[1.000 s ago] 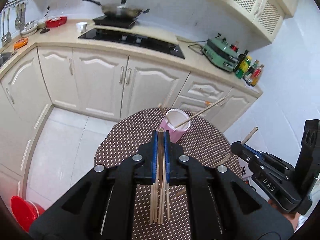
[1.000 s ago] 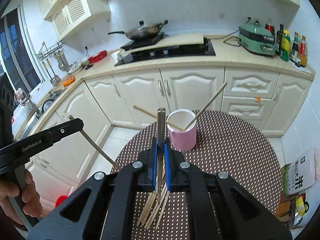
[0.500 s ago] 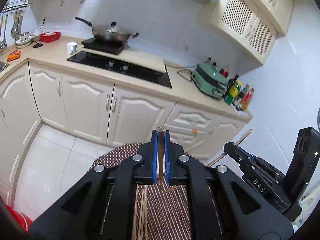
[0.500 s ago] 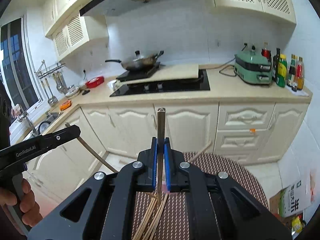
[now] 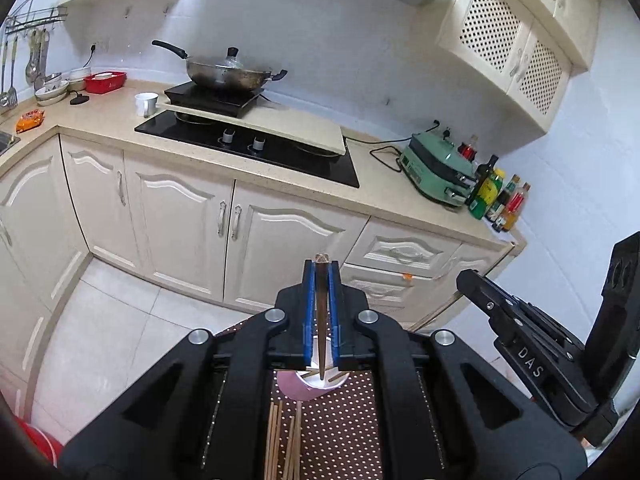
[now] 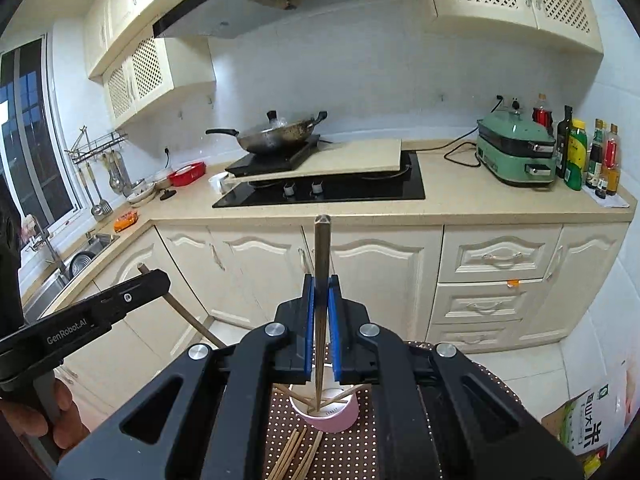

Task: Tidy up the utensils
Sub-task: 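Raise the chopstick upright with the right gripper and release it into the pink cup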

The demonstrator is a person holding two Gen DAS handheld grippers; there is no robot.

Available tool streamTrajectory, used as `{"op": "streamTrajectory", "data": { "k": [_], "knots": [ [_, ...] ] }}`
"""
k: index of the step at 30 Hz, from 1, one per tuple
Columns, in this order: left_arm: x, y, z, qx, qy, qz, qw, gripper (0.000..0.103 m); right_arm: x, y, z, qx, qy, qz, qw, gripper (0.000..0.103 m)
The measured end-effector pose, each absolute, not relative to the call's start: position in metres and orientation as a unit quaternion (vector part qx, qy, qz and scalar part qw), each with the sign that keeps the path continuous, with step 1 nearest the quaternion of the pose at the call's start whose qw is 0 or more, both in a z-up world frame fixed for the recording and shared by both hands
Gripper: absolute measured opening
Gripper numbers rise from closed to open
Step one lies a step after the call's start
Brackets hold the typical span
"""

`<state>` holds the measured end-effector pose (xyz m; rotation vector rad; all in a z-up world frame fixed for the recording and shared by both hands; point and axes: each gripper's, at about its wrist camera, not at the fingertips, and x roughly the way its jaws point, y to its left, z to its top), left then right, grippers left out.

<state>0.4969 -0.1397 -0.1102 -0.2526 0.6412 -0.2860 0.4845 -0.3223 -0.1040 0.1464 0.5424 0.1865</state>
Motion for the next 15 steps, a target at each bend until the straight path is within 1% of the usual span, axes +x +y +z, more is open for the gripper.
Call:
{"op": "streamTrajectory", "data": {
  "k": [15],
  "knots": [
    [0.502,-0.141,-0.162,-0.107,0.366,-0.125,0.916,0.007,0.486,-0.323,-0.151,0.078,0.321,0.090,0.940,0.005]
  ]
}}
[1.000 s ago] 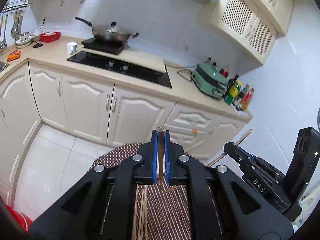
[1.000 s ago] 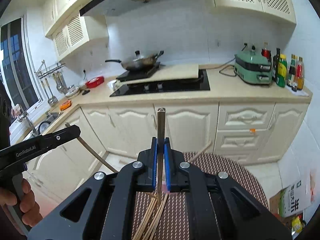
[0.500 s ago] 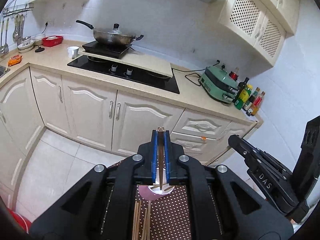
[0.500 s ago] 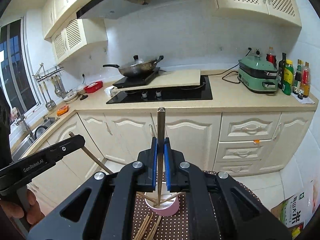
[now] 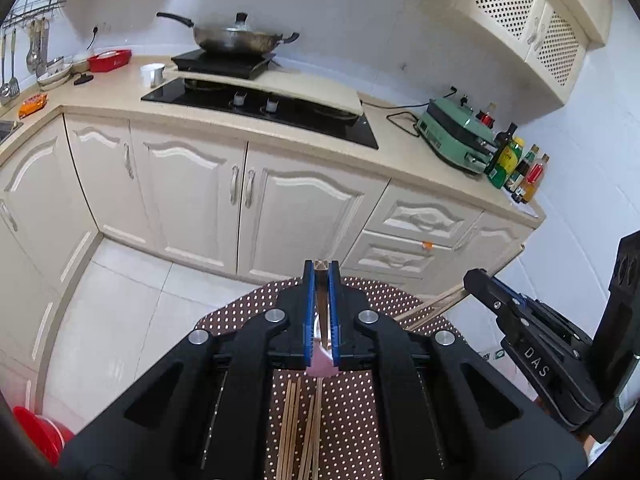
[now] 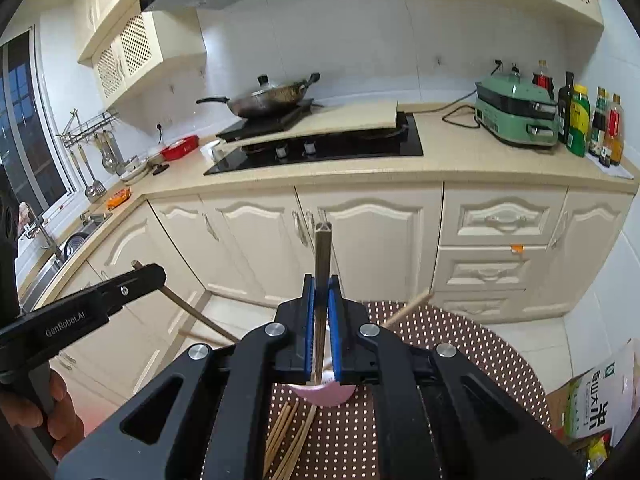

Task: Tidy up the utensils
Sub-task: 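Raise the chopstick upright with the right gripper and release it into the pink cup, then move the open right gripper back down to the chopstick pile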

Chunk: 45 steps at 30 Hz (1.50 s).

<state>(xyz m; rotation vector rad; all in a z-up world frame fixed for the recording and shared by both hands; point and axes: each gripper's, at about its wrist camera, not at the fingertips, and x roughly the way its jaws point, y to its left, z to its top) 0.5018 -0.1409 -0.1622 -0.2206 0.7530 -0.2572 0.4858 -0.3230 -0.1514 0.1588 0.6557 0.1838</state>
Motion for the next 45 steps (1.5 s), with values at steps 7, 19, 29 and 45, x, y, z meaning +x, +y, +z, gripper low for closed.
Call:
{"op": "streamTrajectory", "data": {
  "k": [7,19,29,45],
  "knots": [
    [0.498,-0.144,-0.174,-0.102,0.382,-0.129,0.910,0.007,0.481,-0.319,-0.166,0.072,0.336,0.089,0.935,0.005],
    [0.490,-0.155,-0.189,-0.086,0.410,-0.139,0.897,0.008,0.477,-0.322,-0.185,0.077,0.362,0.081,0.925,0.006],
    [0.483,-0.153,-0.188,-0.075,0.419,-0.128,0.896,0.020,0.472,-0.324,-0.183,0.099,0.371,0.077,0.920,0.009],
    [0.438,-0.140,-0.160,-0.044,0.368,-0.100,0.923,0.053,0.438,-0.321,-0.161,0.119,0.346,0.060,0.929,0.034]
  ]
}}
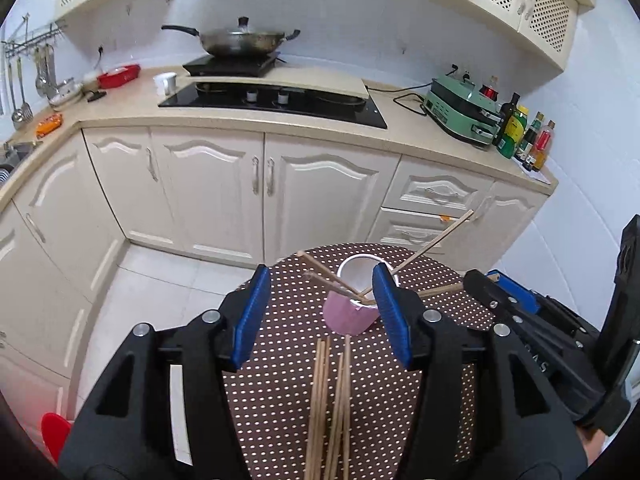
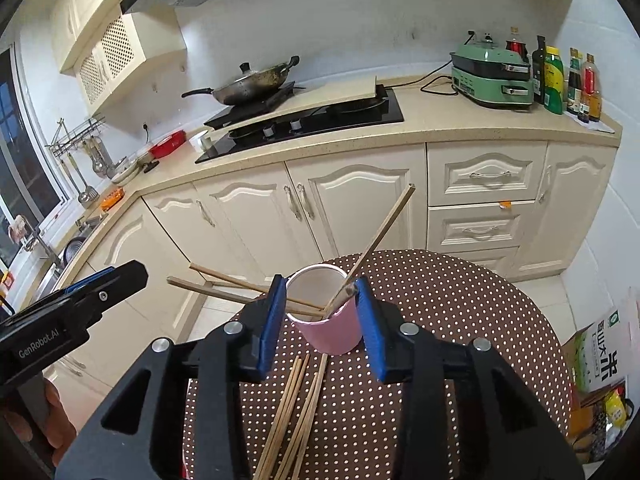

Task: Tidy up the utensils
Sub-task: 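Move the open right gripper back down to the chopstick pile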

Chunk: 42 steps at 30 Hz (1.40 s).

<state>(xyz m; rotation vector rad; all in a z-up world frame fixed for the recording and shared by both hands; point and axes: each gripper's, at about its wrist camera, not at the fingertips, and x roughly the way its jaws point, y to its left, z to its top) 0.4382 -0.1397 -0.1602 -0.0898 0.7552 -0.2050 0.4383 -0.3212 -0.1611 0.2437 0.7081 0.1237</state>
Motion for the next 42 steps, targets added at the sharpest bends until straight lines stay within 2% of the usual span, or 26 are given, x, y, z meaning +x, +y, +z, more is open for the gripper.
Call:
{"op": "streamTrajectory", "data": {
  "k": [16,26,42],
  "knots": [
    [0.394,-0.122,-0.183,-0.019,0.388,-0.090,0.917,0.055,0.386,-0.306,-0.170,0.126,0.359,0.048,0.924,0.037],
    [0.397,-0.124,-0.234,0.002,0.442,-0.081,0.893,0.056,0.386,-0.303,-0.202,0.128,0.400,0.052,0.906,0.037],
    [0.444,-0.158,-0.348,0.041,0.568,-0.104,0.815,0.056,0.422,-0.312,-0.271,0.142,0.492,0.074,0.856,0.037]
  ]
}}
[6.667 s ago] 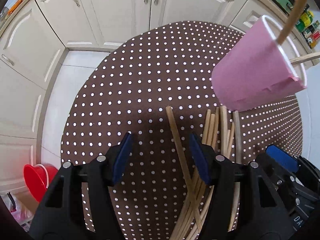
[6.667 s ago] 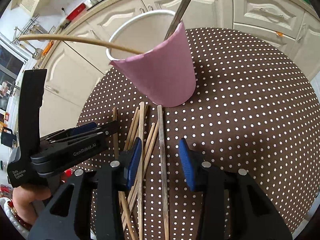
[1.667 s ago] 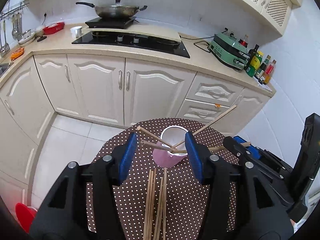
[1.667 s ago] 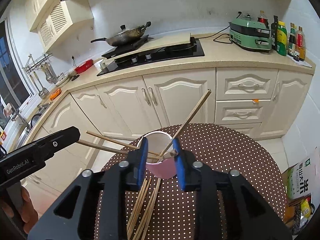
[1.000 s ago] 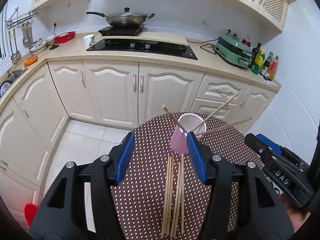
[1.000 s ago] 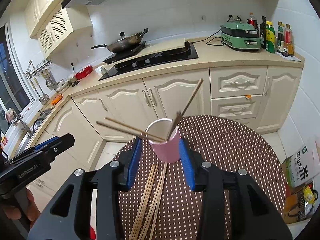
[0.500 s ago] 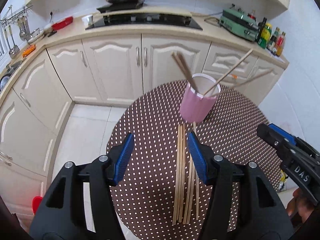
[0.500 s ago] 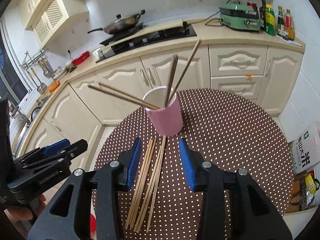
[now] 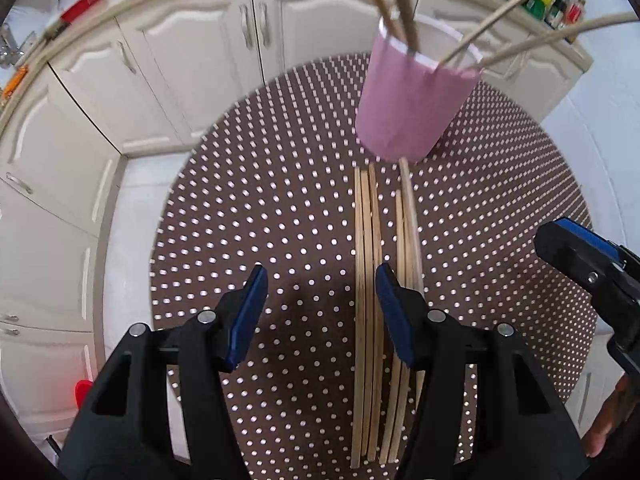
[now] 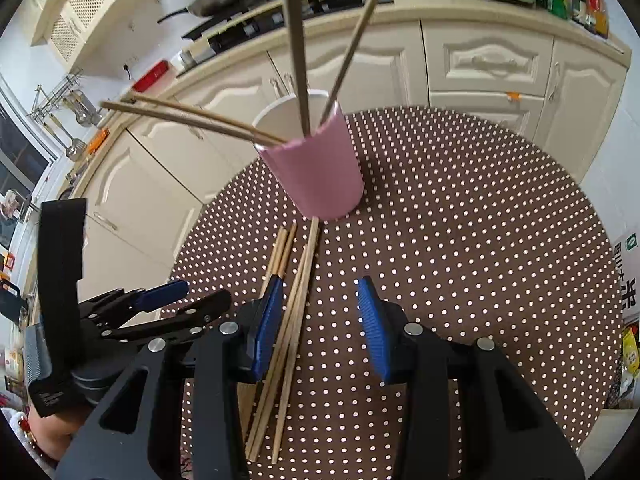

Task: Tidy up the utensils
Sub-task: 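Move the open right gripper back down to the chopstick pile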

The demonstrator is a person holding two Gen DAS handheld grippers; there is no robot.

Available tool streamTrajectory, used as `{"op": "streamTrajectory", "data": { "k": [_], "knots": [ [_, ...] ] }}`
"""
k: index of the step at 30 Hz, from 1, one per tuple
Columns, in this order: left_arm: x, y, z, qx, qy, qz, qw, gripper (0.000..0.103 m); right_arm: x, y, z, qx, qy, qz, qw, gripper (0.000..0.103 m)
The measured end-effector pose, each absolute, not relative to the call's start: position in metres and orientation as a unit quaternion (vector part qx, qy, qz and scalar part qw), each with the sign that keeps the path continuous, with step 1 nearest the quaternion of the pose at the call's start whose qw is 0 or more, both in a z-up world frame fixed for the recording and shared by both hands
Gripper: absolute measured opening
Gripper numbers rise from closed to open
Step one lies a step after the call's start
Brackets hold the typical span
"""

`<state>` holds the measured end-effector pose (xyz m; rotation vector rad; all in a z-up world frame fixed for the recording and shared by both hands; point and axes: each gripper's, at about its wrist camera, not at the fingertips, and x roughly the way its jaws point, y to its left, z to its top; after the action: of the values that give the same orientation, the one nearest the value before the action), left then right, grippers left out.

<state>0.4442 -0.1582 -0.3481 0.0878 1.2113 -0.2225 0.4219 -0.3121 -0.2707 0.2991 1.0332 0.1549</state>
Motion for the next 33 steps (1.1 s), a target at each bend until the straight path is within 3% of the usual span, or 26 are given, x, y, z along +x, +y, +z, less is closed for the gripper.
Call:
{"op": "streamTrajectory", "data": {
  "k": [23,24,25,28,30,33],
  "knots": [
    [0.502,-0.177,-0.399,0.071,0.610,-0.108,0.782,0.056,0.469,-0.305,-0.314,0.156,0.552,0.095,0.814,0.037],
    [0.505,-0.177,-0.399,0.071,0.609,-0.109,0.783,0.051,0.471,-0.303,-0.316,0.154,0.555,0.097,0.812,0.037],
    [0.510,-0.174,-0.399,0.070,0.606,-0.111,0.785,0.037,0.473,-0.300,-0.317,0.152,0.558,0.100,0.810,0.037],
    [0.519,-0.171,-0.400,0.057,0.609,-0.117,0.782,0.018,0.480,-0.291,-0.322,0.153,0.568,0.108,0.802,0.037],
    [0.523,-0.166,-0.401,0.045,0.612,-0.120,0.780,0.011,0.486,-0.285,-0.326,0.152,0.574,0.114,0.797,0.036],
    [0.529,-0.156,-0.401,0.019,0.617,-0.121,0.778,0.008,0.496,-0.279,-0.331,0.149,0.582,0.116,0.791,0.027]
  ]
}}
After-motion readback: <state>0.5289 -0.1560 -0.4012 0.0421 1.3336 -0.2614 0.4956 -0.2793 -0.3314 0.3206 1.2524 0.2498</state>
